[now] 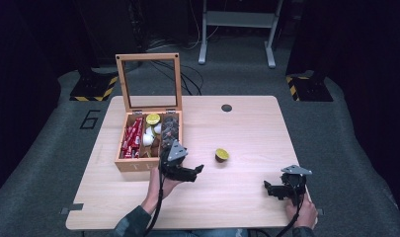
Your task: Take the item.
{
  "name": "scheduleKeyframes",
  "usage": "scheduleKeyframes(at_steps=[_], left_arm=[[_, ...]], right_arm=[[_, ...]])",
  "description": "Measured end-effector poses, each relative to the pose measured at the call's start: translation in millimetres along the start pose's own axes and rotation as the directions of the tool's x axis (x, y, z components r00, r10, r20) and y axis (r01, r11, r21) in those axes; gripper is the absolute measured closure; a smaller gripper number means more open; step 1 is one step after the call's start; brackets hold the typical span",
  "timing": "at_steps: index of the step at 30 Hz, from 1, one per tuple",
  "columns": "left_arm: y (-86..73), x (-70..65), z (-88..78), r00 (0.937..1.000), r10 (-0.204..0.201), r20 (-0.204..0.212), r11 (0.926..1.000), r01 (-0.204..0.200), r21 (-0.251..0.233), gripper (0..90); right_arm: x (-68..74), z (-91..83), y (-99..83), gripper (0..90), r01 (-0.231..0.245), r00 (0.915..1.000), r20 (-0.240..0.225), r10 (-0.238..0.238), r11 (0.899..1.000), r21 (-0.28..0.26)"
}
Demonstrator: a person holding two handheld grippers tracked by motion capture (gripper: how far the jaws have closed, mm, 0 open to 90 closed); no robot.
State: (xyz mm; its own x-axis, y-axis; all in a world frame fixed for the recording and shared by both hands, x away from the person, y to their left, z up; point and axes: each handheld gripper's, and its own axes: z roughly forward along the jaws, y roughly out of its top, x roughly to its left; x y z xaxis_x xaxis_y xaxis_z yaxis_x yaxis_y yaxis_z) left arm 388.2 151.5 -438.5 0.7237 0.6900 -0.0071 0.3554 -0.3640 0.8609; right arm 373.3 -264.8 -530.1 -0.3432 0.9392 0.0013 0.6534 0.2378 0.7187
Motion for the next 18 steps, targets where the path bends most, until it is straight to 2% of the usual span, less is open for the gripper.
scheduleKeyframes(at_steps=[1,3,6,7,8,10,11,12,14,15,16,18], left_arm=[[0.0,0.0,0.0,1.0000,0.000,0.000,1.0000,0.000,0.000,11.4],[-8.0,8.2,-16.9,0.9997,-0.010,-0.022,0.9999,0.010,-0.009,11.2],[-17.3,19.3,-33.5,0.9990,-0.029,-0.034,0.9995,0.029,-0.009,10.8],[-17.3,19.3,-33.5,0.9990,-0.029,-0.034,0.9995,0.029,-0.009,10.7],[-24.6,26.4,-43.3,0.9971,-0.045,-0.061,0.9989,0.044,-0.018,10.6],[-32.7,34.0,-53.4,0.9959,-0.056,-0.071,0.9984,0.056,-0.012,10.0],[-32.7,34.0,-53.4,0.9959,-0.056,-0.071,0.9984,0.056,-0.012,10.0],[-41.6,41.0,-62.4,0.9939,-0.063,-0.090,0.9980,0.063,0.002,9.8],[-51.2,47.1,-69.8,0.9906,-0.076,-0.114,0.9970,0.077,0.005,9.5],[-51.2,47.1,-69.8,0.9906,-0.076,-0.114,0.9970,0.077,0.005,9.4],[-60.7,52.9,-76.5,0.9871,-0.094,-0.129,0.9953,0.096,0.010,9.4],[-66.9,56.2,-80.4,0.9852,-0.105,-0.135,0.9941,0.108,0.012,9.3]], right_arm=[[0.0,0.0,0.0,0.0,0.000,1.0000,0.000,0.000,1.000,0.000],[0.0,0.0,0.0,0.0,0.000,1.0000,0.000,0.000,1.000,0.000],[0.1,-0.1,-0.1,0.0,-0.001,1.0000,0.001,0.001,1.000,0.000],[0.2,-0.1,0.0,0.0,-0.001,1.0000,0.001,0.001,1.000,0.000],[0.1,-0.1,-0.1,0.0,-0.001,1.0000,0.001,0.001,1.000,0.000],[0.1,-0.1,-0.1,0.0,-0.001,1.0000,0.001,0.001,1.000,0.000],[0.2,-0.1,-0.1,0.0,-0.001,1.0000,0.001,0.001,1.000,0.000],[0.3,-0.1,-0.1,0.0,-0.002,1.0000,0.002,0.002,1.000,0.000],[0.4,-0.1,0.0,0.0,-0.002,1.0000,0.002,0.002,1.000,0.001],[0.5,-0.1,0.0,0.0,-0.002,1.0000,0.003,0.002,1.000,0.000],[0.6,-0.1,-0.1,0.0,-0.003,1.0000,0.003,0.003,1.000,0.000],[0.4,0.0,0.0,0.0,0.000,1.0000,0.004,0.000,1.000,-0.001]])
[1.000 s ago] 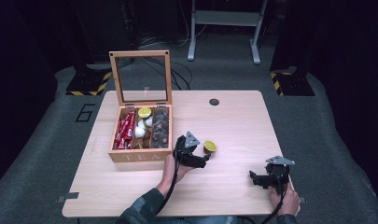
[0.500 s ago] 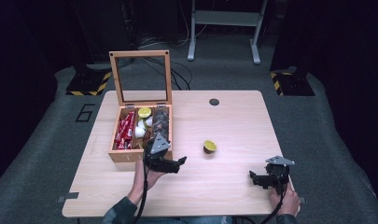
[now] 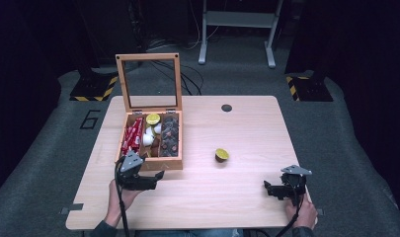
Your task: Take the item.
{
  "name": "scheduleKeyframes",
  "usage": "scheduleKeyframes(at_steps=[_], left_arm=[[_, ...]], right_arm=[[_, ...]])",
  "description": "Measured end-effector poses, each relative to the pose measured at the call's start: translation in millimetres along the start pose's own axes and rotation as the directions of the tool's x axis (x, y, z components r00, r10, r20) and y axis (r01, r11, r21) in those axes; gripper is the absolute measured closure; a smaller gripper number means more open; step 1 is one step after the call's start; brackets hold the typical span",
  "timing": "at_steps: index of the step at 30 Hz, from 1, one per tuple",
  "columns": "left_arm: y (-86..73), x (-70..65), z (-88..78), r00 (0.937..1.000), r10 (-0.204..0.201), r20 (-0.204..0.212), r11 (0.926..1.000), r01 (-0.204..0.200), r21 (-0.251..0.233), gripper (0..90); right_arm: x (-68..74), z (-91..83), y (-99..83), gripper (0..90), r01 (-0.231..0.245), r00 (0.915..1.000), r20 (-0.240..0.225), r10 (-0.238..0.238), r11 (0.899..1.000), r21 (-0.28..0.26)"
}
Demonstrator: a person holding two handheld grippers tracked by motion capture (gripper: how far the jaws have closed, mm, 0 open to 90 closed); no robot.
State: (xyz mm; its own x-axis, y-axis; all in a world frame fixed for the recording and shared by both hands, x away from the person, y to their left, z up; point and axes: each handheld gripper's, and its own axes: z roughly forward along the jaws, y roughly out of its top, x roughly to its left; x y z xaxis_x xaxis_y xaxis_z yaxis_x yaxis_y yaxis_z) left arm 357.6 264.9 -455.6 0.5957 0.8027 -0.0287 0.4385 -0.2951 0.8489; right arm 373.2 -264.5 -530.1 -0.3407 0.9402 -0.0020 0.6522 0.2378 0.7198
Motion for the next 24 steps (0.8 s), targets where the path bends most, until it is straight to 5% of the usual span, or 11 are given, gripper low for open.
scheduleKeyframes(at_steps=[9,11,14,15,20,21,22,24], left_arm=[[-40.3,29.7,-20.2,0.9950,-0.069,-0.071,0.9968,0.072,0.035,8.3],[-56.1,41.7,-24.9,0.9857,-0.113,-0.125,0.9916,0.120,0.050,8.3],[-66.8,50.5,-27.6,0.9791,-0.118,-0.166,0.9888,0.131,0.071,8.3],[-77.2,59.1,-29.2,0.9717,-0.138,-0.191,0.9843,0.156,0.082,8.1],[-98.7,69.4,-24.7,0.9590,-0.115,-0.259,0.9807,0.151,0.124,8.4],[-98.7,69.4,-24.7,0.9590,-0.115,-0.259,0.9807,0.151,0.124,8.4],[-100.2,71.8,-22.1,0.9593,-0.123,-0.254,0.9727,0.167,0.161,8.8],[-100.1,71.6,-21.2,0.9597,-0.114,-0.257,0.9753,0.157,0.155,9.0]], right_arm=[[1.5,0.1,0.2,0.0,-0.004,1.0000,0.000,0.004,1.000,-0.001],[1.6,0.2,0.4,0.0,-0.003,1.0000,0.000,0.003,1.000,0.002],[1.6,0.2,0.4,0.0,-0.003,1.0000,0.000,0.003,1.000,0.003],[1.5,0.4,0.5,0.0,0.003,1.0000,-0.001,-0.003,1.000,0.001],[2.1,0.7,0.7,0.0,0.004,1.0000,-0.008,-0.004,1.000,0.000],[2.1,0.7,0.7,0.0,0.004,1.0000,-0.008,-0.004,1.000,0.000],[1.9,0.6,0.6,0.0,0.009,0.9999,-0.008,-0.009,1.000,0.002],[2.5,0.4,0.7,0.0,0.005,1.0000,-0.008,-0.005,1.000,0.005]])
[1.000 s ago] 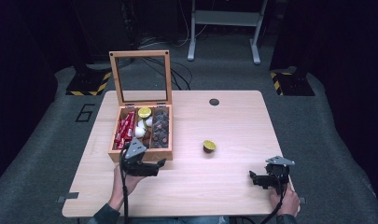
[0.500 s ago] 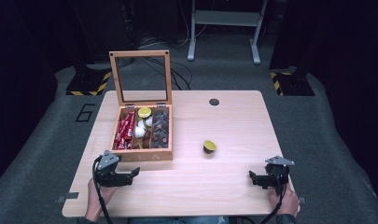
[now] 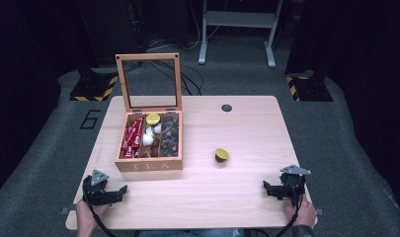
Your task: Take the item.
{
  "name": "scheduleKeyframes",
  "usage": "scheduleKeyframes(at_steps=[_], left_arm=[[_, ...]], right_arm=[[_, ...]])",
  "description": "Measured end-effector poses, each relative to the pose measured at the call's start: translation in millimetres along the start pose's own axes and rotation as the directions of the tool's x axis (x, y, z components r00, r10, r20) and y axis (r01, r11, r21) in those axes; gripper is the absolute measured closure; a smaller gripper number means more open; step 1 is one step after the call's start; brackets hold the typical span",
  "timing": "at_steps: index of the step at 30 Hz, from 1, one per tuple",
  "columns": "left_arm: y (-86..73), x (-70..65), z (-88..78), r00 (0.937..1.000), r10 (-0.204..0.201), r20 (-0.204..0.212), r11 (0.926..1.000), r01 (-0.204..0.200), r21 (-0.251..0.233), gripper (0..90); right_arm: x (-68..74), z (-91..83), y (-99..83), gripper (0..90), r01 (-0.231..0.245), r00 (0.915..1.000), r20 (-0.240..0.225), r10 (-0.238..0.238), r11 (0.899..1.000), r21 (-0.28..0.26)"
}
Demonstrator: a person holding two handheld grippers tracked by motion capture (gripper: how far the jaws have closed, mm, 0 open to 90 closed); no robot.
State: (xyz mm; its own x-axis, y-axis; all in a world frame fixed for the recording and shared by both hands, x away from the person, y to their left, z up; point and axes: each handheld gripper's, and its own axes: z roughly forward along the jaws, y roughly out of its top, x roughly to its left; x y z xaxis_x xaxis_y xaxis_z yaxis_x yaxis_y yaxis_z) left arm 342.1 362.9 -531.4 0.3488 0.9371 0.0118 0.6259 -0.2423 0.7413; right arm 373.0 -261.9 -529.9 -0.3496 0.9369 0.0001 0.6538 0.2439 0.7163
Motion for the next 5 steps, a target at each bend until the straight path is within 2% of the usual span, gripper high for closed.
scheduleKeyframes(at_steps=[5], left_arm=[[0.8,1.9,0.3,1.0000,-0.006,0.004,0.9999,0.006,0.009,8.9]], right_arm=[[0.1,0.0,0.0,0.0,0.000,1.0000,0.000,0.000,1.000,0.001]])
